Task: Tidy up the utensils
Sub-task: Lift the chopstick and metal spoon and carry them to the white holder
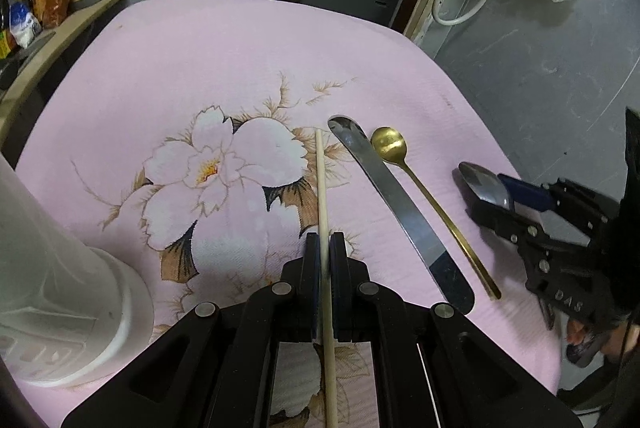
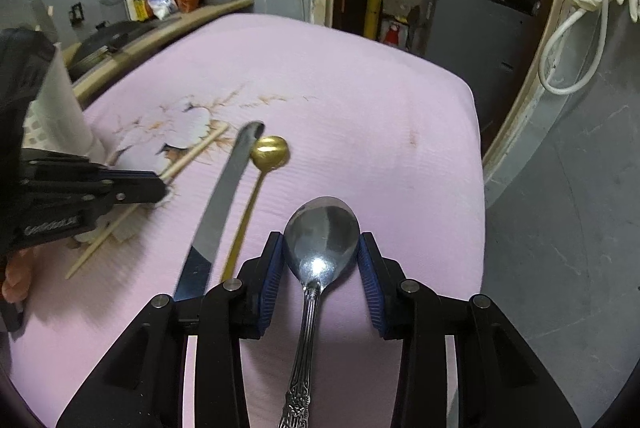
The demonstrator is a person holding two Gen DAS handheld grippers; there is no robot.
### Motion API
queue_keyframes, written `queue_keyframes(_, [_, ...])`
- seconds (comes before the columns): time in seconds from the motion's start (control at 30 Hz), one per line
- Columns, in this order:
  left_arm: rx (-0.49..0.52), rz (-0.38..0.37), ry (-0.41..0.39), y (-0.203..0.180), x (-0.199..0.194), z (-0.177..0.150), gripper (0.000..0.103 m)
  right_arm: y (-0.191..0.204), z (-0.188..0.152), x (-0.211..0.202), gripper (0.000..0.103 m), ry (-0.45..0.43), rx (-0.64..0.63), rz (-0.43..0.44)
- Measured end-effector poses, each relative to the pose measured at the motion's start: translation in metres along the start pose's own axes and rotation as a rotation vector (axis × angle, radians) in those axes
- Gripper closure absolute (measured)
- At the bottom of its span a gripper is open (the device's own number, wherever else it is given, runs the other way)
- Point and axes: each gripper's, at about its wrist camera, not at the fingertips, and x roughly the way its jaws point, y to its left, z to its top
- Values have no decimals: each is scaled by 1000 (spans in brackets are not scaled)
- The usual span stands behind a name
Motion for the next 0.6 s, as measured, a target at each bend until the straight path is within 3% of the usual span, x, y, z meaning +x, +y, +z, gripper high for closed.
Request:
queue_keyframes(0.1, [-20,-43,-22,0,-6,-1,101,7,-5,-11,68,-59,-11,4])
queue_keyframes(0.2, [-12,-70,-99,-5,-22,-3,101,18,-11,-29,68,-156,-36,-13])
queue_keyframes(0.33, [-4,-81,-233,-11,-46,-6,101,30,-17,-49,68,-283,-62,-47])
queue_keyframes(0.6, [74,-21,-532,-32,-88,-19,101,43,-25,-84,68,-495,-68,-90])
